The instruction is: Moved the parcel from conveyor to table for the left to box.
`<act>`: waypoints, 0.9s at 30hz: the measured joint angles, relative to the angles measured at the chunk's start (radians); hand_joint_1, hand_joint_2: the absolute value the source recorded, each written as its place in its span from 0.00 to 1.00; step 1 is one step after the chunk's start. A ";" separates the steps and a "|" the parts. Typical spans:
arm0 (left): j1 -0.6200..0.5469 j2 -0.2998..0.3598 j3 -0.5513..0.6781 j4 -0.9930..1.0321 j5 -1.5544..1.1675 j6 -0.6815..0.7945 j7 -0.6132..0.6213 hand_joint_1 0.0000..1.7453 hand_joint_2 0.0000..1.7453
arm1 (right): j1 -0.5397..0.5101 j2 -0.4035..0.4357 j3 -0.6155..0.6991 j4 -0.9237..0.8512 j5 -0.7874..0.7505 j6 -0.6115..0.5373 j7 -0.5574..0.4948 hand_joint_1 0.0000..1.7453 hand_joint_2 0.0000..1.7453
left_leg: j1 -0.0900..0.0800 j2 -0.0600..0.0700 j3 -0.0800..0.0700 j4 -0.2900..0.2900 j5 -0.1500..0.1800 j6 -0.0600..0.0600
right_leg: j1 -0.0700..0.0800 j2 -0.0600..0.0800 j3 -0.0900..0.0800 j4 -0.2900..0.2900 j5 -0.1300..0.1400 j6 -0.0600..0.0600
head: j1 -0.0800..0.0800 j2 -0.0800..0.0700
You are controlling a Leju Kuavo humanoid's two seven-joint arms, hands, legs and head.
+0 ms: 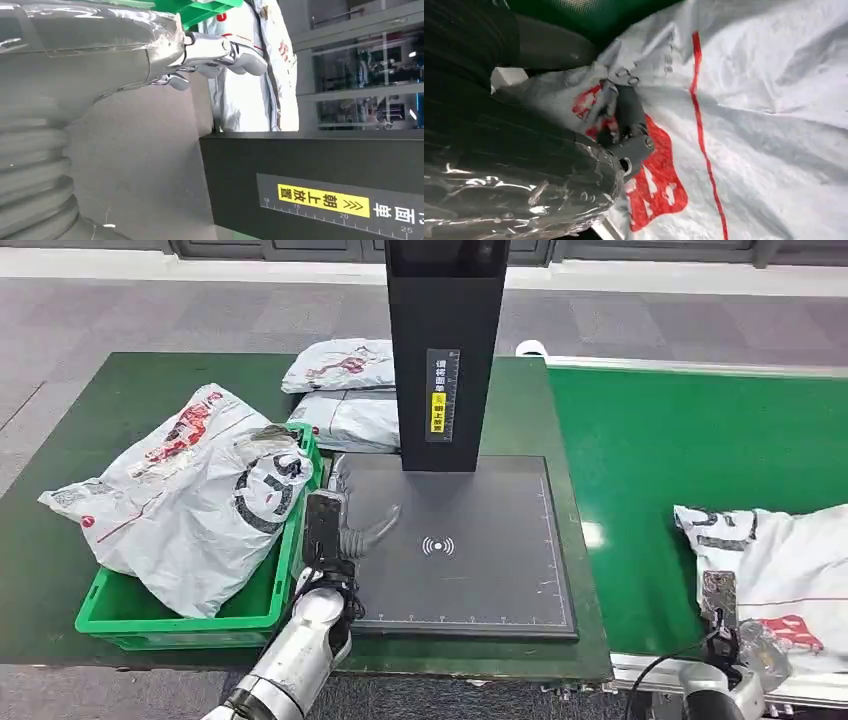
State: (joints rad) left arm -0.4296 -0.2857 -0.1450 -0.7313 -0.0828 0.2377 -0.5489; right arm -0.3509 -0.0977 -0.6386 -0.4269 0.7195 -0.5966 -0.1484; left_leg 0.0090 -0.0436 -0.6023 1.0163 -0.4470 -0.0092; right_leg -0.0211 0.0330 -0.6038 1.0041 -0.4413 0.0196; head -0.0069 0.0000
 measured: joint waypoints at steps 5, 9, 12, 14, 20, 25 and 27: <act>0.001 0.000 0.006 -0.007 0.010 -0.007 0.005 0.00 1.00 | 0.002 0.000 0.008 0.000 0.003 0.005 -0.016 1.00 1.00 | 0.000 0.001 0.001 0.000 0.000 0.000 | 0.000 0.000 0.001 0.000 0.000 0.000 | 0.000 0.000; 0.013 0.000 0.016 -0.029 0.016 -0.022 0.015 0.00 1.00 | 0.002 0.002 0.016 -0.002 0.017 0.013 -0.007 1.00 1.00 | 0.000 0.001 0.002 0.000 0.000 0.000 | 0.000 0.000 0.002 0.000 0.000 0.000 | 0.000 0.000; 0.019 0.000 0.019 -0.042 0.019 -0.031 0.021 0.00 1.00 | 0.002 0.004 0.020 -0.009 0.014 0.019 -0.020 1.00 1.00 | 0.000 0.001 0.002 0.000 0.000 0.001 | 0.000 0.000 0.003 0.000 0.000 0.001 | 0.000 0.000; 0.024 0.000 0.022 -0.050 0.019 -0.034 0.026 0.00 1.00 | 0.004 0.010 0.020 -0.017 -0.001 0.029 -0.054 1.00 1.00 | 0.000 0.001 0.002 0.000 0.000 0.001 | 0.000 0.000 0.002 0.000 0.001 0.001 | 0.000 0.000; 0.032 0.001 0.032 -0.064 0.013 -0.035 0.027 0.00 1.00 | 0.027 0.076 0.026 -0.149 -0.111 0.136 -0.197 1.00 1.00 | 0.000 0.002 0.001 0.000 0.001 0.001 | 0.000 0.001 0.001 0.000 0.002 0.001 | 0.000 0.000; 0.032 0.001 0.036 -0.072 -0.020 -0.015 0.026 0.00 1.00 | 0.046 0.155 0.086 -0.332 -0.202 0.196 -0.231 1.00 1.00 | 0.000 0.000 0.000 -0.001 0.002 -0.001 | 0.000 0.001 0.000 0.002 0.001 0.000 | 0.000 0.000; 0.032 0.001 0.039 -0.074 -0.042 -0.001 0.023 0.00 1.00 | 0.052 0.185 0.141 -0.412 -0.240 0.227 -0.269 1.00 1.00 | 0.001 0.002 0.000 -0.001 0.002 -0.002 | 0.000 0.002 -0.002 0.002 0.002 0.000 | 0.000 0.000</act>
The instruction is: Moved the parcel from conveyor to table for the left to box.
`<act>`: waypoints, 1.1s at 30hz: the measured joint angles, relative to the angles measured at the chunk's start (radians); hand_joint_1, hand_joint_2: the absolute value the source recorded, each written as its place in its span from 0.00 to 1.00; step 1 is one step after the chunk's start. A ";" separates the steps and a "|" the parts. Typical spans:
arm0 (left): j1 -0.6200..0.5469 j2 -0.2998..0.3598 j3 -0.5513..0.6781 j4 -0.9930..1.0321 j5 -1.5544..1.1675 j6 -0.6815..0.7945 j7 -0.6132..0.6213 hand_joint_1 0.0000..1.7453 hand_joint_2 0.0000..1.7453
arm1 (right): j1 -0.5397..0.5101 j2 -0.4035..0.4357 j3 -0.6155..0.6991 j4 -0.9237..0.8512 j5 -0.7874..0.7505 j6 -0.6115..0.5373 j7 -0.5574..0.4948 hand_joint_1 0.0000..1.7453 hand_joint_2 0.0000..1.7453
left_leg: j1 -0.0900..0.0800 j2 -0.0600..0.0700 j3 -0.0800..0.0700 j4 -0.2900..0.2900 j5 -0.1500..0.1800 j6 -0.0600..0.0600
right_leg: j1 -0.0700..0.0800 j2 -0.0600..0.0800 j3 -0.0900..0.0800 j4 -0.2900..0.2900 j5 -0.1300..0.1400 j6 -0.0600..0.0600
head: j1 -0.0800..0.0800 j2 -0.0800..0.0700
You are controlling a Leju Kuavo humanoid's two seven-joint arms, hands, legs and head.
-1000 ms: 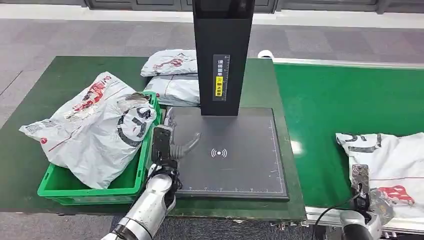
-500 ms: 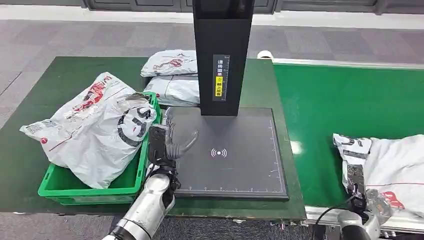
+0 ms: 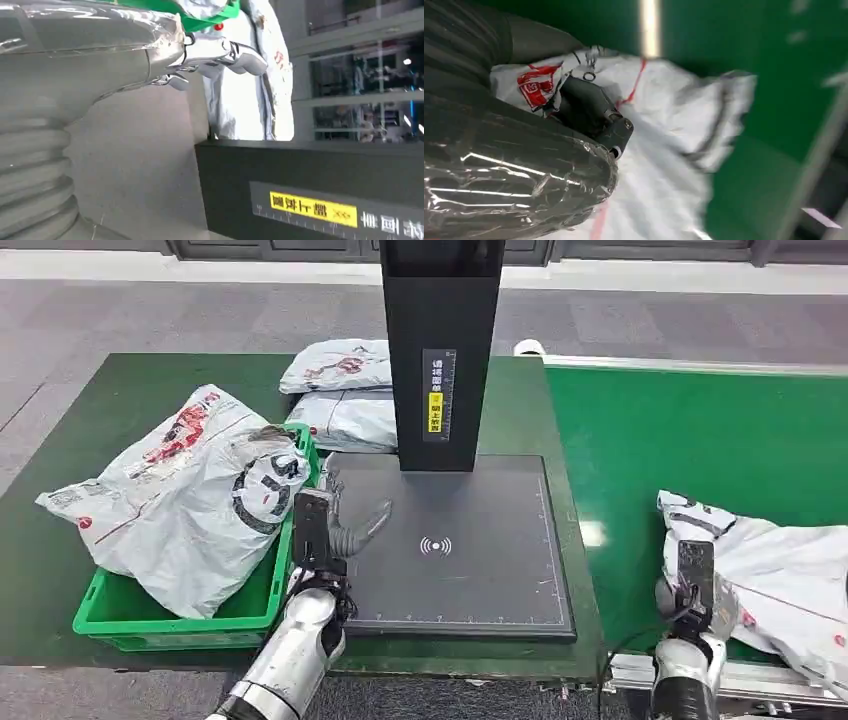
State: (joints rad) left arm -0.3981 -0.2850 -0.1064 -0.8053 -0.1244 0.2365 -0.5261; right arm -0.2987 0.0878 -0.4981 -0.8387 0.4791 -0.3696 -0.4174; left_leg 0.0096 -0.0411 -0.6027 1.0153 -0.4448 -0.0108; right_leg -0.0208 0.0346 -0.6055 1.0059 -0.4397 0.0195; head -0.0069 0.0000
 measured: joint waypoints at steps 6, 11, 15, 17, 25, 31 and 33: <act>-0.005 0.000 0.000 -0.042 -0.034 0.032 -0.005 0.00 1.00 | 0.024 0.111 0.328 -0.256 -0.069 0.084 -0.006 1.00 1.00 | 0.000 0.005 -0.001 0.000 0.000 -0.002 | 0.000 0.005 -0.004 0.001 0.000 -0.001 | 0.000 0.000; -0.032 0.002 -0.002 -0.067 -0.035 0.066 0.003 0.00 1.00 | -0.017 0.151 0.655 -0.278 -0.165 0.094 -0.008 1.00 1.00 | 0.001 0.004 -0.002 -0.001 0.002 -0.003 | 0.001 0.005 -0.005 0.002 0.001 -0.002 | 0.000 0.000; -0.044 0.007 -0.013 -0.071 -0.027 0.074 0.004 0.00 1.00 | -0.055 0.159 0.819 -0.275 -0.221 0.096 -0.012 1.00 1.00 | 0.001 0.002 -0.002 0.000 0.002 -0.003 | 0.001 0.003 -0.005 0.002 0.001 -0.002 | 0.000 0.000; -0.047 0.008 -0.017 -0.070 -0.019 0.076 0.001 0.00 1.00 | -0.064 0.159 0.864 -0.272 -0.251 0.112 -0.006 1.00 1.00 | 0.001 0.001 -0.002 0.000 0.002 -0.003 | 0.001 0.003 -0.005 0.002 0.001 -0.002 | 0.000 0.000; -0.081 0.015 -0.052 -0.038 0.037 0.079 -0.019 0.00 1.00 | -0.088 0.158 1.004 -0.202 -0.314 0.211 -0.004 1.00 1.00 | 0.001 0.002 -0.002 0.000 0.001 -0.003 | 0.000 0.002 -0.005 0.002 0.001 -0.002 | 0.000 0.000; -0.093 0.018 -0.069 -0.015 0.061 0.085 -0.021 0.00 1.00 | -0.091 0.157 1.096 -0.168 -0.307 0.256 0.014 0.00 1.00 | 0.001 0.002 -0.003 0.000 0.001 -0.003 | 0.001 0.002 -0.006 0.002 0.000 -0.002 | 0.000 0.000; -0.093 0.019 -0.071 -0.011 0.065 0.085 -0.021 0.00 1.00 | -0.092 0.156 1.109 -0.162 -0.300 0.260 0.024 0.00 1.00 | 0.001 0.002 -0.003 0.000 0.001 -0.003 | 0.001 0.002 -0.006 0.002 0.000 -0.002 | 0.000 0.000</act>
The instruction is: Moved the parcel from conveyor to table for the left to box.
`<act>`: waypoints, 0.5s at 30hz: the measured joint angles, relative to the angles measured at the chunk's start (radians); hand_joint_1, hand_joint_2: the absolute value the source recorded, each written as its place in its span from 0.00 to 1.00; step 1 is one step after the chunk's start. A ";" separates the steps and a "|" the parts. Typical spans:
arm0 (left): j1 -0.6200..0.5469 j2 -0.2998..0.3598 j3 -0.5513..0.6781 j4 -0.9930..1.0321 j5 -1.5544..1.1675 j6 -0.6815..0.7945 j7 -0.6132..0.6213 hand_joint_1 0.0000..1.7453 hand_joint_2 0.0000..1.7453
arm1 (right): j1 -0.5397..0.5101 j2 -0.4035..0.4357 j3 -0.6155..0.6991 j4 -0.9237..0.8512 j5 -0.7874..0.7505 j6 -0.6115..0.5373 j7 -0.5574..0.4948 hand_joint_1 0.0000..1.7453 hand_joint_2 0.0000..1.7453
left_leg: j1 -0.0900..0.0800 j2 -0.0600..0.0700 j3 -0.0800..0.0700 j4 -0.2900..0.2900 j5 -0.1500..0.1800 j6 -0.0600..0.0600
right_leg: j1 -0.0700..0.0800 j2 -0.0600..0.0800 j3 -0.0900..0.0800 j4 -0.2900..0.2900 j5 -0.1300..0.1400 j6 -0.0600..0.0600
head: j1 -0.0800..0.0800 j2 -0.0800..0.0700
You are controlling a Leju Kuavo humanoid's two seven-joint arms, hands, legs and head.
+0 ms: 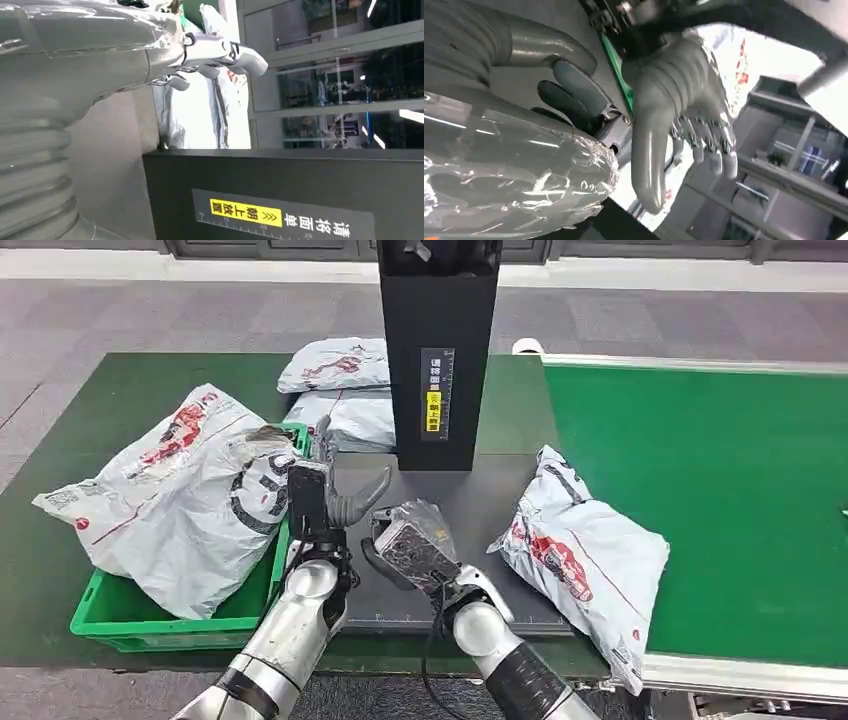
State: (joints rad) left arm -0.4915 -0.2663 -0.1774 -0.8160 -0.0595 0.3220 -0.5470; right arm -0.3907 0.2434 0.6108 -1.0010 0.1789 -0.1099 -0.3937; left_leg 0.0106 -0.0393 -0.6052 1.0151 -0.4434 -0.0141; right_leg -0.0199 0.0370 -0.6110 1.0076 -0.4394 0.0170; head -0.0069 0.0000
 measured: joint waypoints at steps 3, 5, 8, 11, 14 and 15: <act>0.000 0.002 -0.010 0.004 0.013 0.000 0.001 0.00 1.00 | 0.001 -0.001 0.014 0.007 0.036 -0.055 0.008 0.00 1.00 | 0.000 0.000 0.000 0.000 0.000 0.000 | 0.000 0.000 0.000 0.000 0.000 0.000 | 0.000 0.000; 0.002 0.005 -0.015 0.004 0.021 0.000 0.003 0.00 1.00 | 0.001 -0.005 0.017 0.006 0.057 -0.135 0.022 0.00 1.00 | 0.000 0.000 0.000 0.000 0.000 0.000 | -0.001 0.000 0.000 0.000 0.000 0.000 | 0.000 0.000; 0.004 0.010 -0.020 0.004 0.028 0.000 0.004 0.00 1.00 | 0.002 -0.018 0.017 0.000 0.063 -0.165 0.030 0.00 1.00 | 0.000 0.000 0.000 0.000 0.000 0.000 | -0.001 0.000 0.000 0.000 0.000 0.000 | 0.000 0.000; 0.004 0.013 -0.024 0.004 0.030 0.000 0.004 0.00 1.00 | 0.003 -0.024 0.017 -0.002 0.063 -0.165 0.033 0.00 1.00 | 0.000 0.000 0.000 0.000 0.000 0.000 | 0.000 0.000 0.000 0.000 0.000 0.000 | 0.000 0.000; 0.005 0.014 -0.027 0.004 0.030 0.000 0.004 0.00 1.00 | 0.004 -0.029 0.017 -0.006 0.065 -0.169 0.033 0.00 0.00 | 0.000 0.000 0.000 0.000 0.000 0.000 | 0.000 0.000 0.000 0.000 0.000 0.000 | 0.000 0.000; 0.005 0.014 -0.028 0.004 0.030 0.000 0.004 0.00 1.00 | 0.004 -0.031 0.017 -0.006 0.073 -0.181 0.034 0.00 0.00 | 0.000 0.000 0.000 0.000 0.000 0.000 | 0.000 0.000 0.000 0.000 0.000 0.000 | 0.000 0.000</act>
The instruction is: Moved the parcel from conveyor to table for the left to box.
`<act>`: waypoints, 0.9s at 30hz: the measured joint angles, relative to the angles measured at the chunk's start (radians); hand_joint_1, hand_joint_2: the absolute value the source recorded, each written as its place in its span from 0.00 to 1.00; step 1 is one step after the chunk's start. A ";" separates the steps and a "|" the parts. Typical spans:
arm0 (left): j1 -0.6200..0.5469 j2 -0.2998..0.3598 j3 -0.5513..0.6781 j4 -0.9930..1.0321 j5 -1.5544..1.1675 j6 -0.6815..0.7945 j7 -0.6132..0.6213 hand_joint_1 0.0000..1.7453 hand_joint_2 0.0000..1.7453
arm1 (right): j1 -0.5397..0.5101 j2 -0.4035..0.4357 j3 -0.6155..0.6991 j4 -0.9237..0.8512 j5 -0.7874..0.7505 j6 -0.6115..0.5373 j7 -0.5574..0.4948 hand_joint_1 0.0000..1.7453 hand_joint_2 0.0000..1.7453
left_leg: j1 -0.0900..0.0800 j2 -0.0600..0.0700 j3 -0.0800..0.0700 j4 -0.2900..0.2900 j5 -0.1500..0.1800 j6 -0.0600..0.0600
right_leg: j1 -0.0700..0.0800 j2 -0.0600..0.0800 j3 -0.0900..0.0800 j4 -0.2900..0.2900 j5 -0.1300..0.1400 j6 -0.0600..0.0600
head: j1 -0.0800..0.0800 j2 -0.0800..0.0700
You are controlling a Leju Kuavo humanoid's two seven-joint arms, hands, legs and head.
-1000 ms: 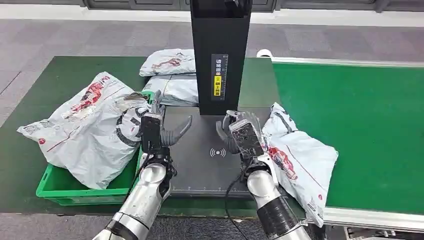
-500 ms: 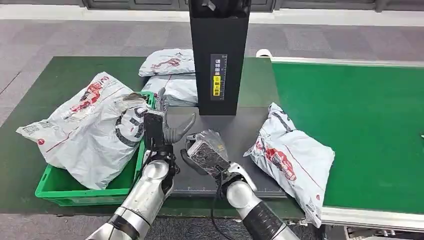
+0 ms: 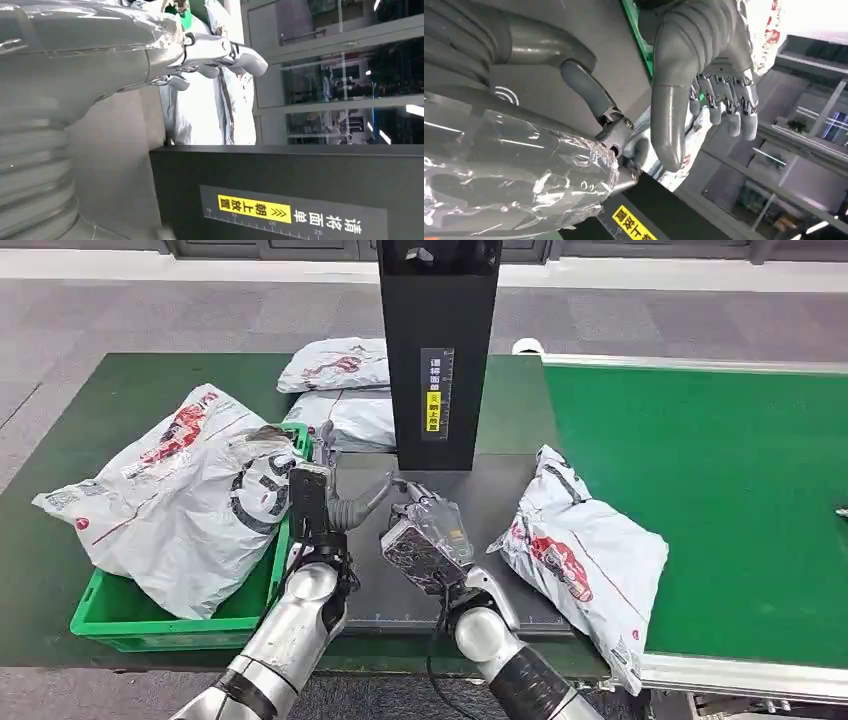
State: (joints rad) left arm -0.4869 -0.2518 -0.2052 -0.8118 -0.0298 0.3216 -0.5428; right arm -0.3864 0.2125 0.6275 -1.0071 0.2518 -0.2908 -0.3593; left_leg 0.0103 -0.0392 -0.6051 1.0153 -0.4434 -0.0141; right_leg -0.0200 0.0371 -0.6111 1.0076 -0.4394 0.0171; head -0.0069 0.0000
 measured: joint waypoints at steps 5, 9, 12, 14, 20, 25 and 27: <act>0.010 0.003 0.000 0.000 0.012 0.003 0.005 0.00 1.00 | 0.016 -0.034 -0.047 -0.036 0.068 -0.245 0.011 0.00 0.00 | 0.000 -0.001 0.000 0.000 0.000 0.000 | -0.001 0.000 0.000 0.000 0.000 0.000 | 0.000 0.000; 0.015 0.008 0.000 0.001 0.019 0.003 0.007 0.00 1.00 | 0.032 -0.078 -0.137 -0.064 0.082 -0.314 0.001 0.00 0.00 | -0.001 0.000 0.000 0.001 0.000 0.001 | -0.001 0.000 0.000 0.000 0.000 0.001 | 0.000 0.000; 0.016 0.008 0.000 0.002 0.018 0.004 0.007 0.00 1.00 | 0.051 -0.092 -0.200 -0.072 0.093 -0.331 -0.012 0.00 0.00 | -0.001 0.000 0.000 0.001 0.000 0.001 | -0.001 0.000 0.000 0.000 0.000 0.001 | 0.000 0.000; 0.016 0.008 0.000 0.002 0.013 0.005 0.007 0.00 1.00 | 0.066 -0.097 -0.238 -0.078 0.093 -0.340 -0.023 0.00 0.00 | -0.001 0.000 0.000 0.001 0.000 0.001 | -0.001 0.000 0.000 0.000 0.000 0.001 | 0.000 0.000; 0.016 0.008 0.001 0.003 0.003 0.010 0.007 0.00 1.00 | 0.099 -0.101 -0.322 -0.081 0.102 -0.355 -0.036 0.00 0.00 | -0.001 0.000 0.000 0.000 0.000 0.000 | 0.000 0.000 0.000 0.000 0.000 0.000 | 0.000 0.000; 0.016 0.008 0.008 0.005 -0.010 0.010 0.006 0.00 1.00 | 0.127 -0.101 -0.408 -0.081 0.104 -0.358 -0.049 0.00 1.00 | -0.001 0.000 0.000 0.000 0.000 0.000 | -0.001 -0.001 0.000 0.000 0.000 0.000 | 0.000 0.000; 0.016 0.008 0.011 0.011 -0.015 0.008 0.001 0.00 1.00 | 0.145 -0.101 -0.434 -0.081 0.093 -0.337 -0.040 0.00 1.00 | -0.001 0.000 0.000 0.000 -0.001 0.001 | -0.001 -0.001 0.000 0.000 0.000 0.000 | 0.000 0.000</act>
State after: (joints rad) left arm -0.4704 -0.2441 -0.1945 -0.8011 -0.0443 0.3292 -0.5417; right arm -0.2410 0.1114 0.1933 -1.0880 0.3448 -0.6278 -0.3993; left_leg 0.0095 -0.0396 -0.6056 1.0156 -0.4439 -0.0136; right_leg -0.0209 0.0364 -0.6110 1.0072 -0.4393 0.0175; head -0.0069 0.0000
